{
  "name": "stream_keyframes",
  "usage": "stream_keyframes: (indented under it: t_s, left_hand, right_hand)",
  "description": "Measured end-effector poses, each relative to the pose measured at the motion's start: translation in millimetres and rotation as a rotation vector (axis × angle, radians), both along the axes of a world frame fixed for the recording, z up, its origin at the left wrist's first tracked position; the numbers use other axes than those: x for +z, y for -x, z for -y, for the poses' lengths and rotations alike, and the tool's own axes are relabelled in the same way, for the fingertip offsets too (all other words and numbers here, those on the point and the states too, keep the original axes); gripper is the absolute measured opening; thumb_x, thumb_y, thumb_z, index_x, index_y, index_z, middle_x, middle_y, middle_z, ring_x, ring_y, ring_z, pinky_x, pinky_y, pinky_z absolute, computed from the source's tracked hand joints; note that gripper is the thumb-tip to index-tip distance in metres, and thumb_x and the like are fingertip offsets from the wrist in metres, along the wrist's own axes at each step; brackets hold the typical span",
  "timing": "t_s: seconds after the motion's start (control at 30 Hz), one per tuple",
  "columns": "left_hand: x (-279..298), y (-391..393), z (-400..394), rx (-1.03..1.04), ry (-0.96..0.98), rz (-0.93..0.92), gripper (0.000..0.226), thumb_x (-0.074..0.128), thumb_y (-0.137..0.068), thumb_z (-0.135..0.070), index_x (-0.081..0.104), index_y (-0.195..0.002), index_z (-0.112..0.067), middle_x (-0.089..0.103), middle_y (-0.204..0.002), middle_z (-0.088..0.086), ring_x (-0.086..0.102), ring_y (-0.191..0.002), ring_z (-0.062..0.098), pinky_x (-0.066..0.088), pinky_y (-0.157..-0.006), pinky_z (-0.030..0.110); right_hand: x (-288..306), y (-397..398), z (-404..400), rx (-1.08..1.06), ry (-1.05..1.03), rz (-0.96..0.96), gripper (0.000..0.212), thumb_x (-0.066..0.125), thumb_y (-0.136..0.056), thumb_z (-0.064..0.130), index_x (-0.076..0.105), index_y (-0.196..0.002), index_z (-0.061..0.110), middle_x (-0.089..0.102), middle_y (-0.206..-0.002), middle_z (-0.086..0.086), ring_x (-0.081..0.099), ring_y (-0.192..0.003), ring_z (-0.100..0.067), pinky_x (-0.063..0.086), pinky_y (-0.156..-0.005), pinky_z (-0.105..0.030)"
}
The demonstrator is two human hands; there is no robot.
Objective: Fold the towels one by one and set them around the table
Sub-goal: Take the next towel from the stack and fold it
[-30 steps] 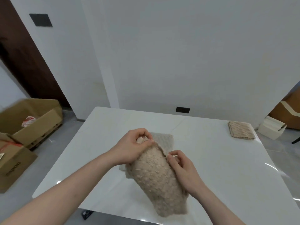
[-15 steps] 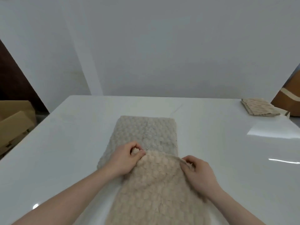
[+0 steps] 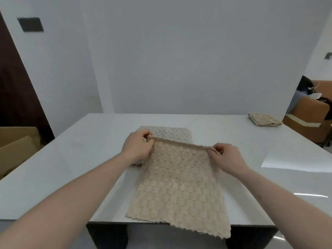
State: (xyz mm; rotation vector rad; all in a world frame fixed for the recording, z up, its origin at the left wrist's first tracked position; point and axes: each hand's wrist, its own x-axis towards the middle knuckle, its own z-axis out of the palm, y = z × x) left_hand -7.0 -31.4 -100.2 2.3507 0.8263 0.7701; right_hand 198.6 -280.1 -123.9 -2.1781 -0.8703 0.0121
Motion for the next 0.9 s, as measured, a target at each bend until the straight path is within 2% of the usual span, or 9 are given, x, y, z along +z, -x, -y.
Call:
stream_keyframes:
  t_s: [0.17,0.23,0.33,0.43,0.5,0.6,0.73,0.83,0.9]
  left_hand:
    - [52.2,4.2,2.2,-0.004,-0.044,0.007,0.008,0.066,-0.092,-0.035,0.070,-0.087,-0.031,0.069,-0.092,-0.017,0.064,-0.087,0.011,0.050,-0.078,0.030]
    - [66.8,1.1,2.3,0.006,0.026,0.027,0.010,0.064,-0.093,-0.030,0.071,-0.088,-0.027,0.072,-0.090,-0.012,0.069,-0.084,0.015,0.054,-0.078,0.030]
    - [76.4,-3.4,2.7,-0.001,0.207,0.051,0.012,0.061,-0.093,-0.024,0.071,-0.086,-0.022,0.077,-0.076,-0.003,0.076,-0.074,0.015,0.063,-0.079,0.037]
    - [77.9,-6.4,4.2,0.010,0.219,0.064,0.009,0.064,-0.090,-0.026,0.072,-0.087,-0.023,0.078,-0.083,-0.001,0.075,-0.084,0.019,0.062,-0.083,0.039]
    - [75.5,-5.1,9.9,0.002,0.196,0.037,0.007,0.066,-0.091,-0.025,0.072,-0.088,-0.024,0.076,-0.088,-0.001,0.073,-0.086,0.018,0.059,-0.074,0.033]
    - [64.2,3.5,18.8,-0.018,0.139,-0.019,0.007,0.065,-0.091,-0.020,0.070,-0.087,-0.023,0.074,-0.092,-0.004,0.066,-0.084,0.010,0.046,-0.061,0.021]
    - [40.9,26.9,32.0,-0.041,0.121,-0.041,0.013,0.062,-0.089,-0.016,0.071,-0.084,-0.024,0.072,-0.091,-0.006,0.067,-0.086,0.010,0.047,-0.062,0.021]
    - [18.8,48.4,42.2,-0.056,0.133,-0.043,0.015,0.062,-0.087,-0.013,0.072,-0.082,-0.023,0.074,-0.087,-0.006,0.069,-0.075,0.013,0.052,-0.055,0.021]
    - [4.5,62.2,46.5,-0.064,0.127,-0.037,0.017,0.062,-0.085,-0.014,0.073,-0.079,-0.025,0.075,-0.087,-0.011,0.070,-0.075,0.008,0.059,-0.068,0.026]
  right_hand:
    - [48.3,-7.6,6.6,0.016,0.043,0.117,0.019,0.064,-0.095,0.034,0.073,-0.081,0.027,0.070,-0.074,0.009,0.063,-0.074,-0.015,0.045,-0.060,-0.029]
    - [64.8,-9.6,3.1,0.013,0.034,0.161,0.014,0.065,-0.094,0.034,0.074,-0.086,0.027,0.071,-0.079,0.011,0.064,-0.077,-0.013,0.045,-0.062,-0.028]
    - [81.5,-10.2,-2.5,0.008,0.040,0.200,0.007,0.069,-0.091,0.034,0.074,-0.091,0.029,0.071,-0.086,0.013,0.063,-0.083,-0.010,0.045,-0.068,-0.027]
    - [86.9,-8.4,-4.2,0.011,0.038,0.195,0.006,0.070,-0.089,0.031,0.075,-0.090,0.031,0.071,-0.086,0.015,0.065,-0.086,-0.009,0.051,-0.070,-0.029]
    - [85.8,-5.1,-0.7,0.023,0.039,0.177,0.005,0.070,-0.088,0.031,0.074,-0.087,0.033,0.070,-0.083,0.018,0.066,-0.083,-0.007,0.056,-0.070,-0.031]
    - [78.8,1.5,10.2,0.087,0.044,0.176,0.007,0.070,-0.088,0.029,0.074,-0.085,0.033,0.070,-0.083,0.017,0.065,-0.083,-0.002,0.057,-0.071,-0.029]
    - [62.9,14.8,29.0,0.208,0.081,0.181,0.012,0.068,-0.088,0.024,0.072,-0.082,0.033,0.070,-0.084,0.017,0.064,-0.087,0.001,0.052,-0.072,-0.022]
    - [47.9,27.5,42.9,0.275,0.116,0.163,0.010,0.068,-0.085,0.027,0.071,-0.079,0.035,0.070,-0.086,0.019,0.064,-0.088,0.001,0.050,-0.072,-0.020]
    - [38.2,37.6,50.8,0.305,0.151,0.153,0.009,0.068,-0.084,0.027,0.071,-0.080,0.034,0.070,-0.086,0.020,0.063,-0.087,0.000,0.050,-0.071,-0.019]
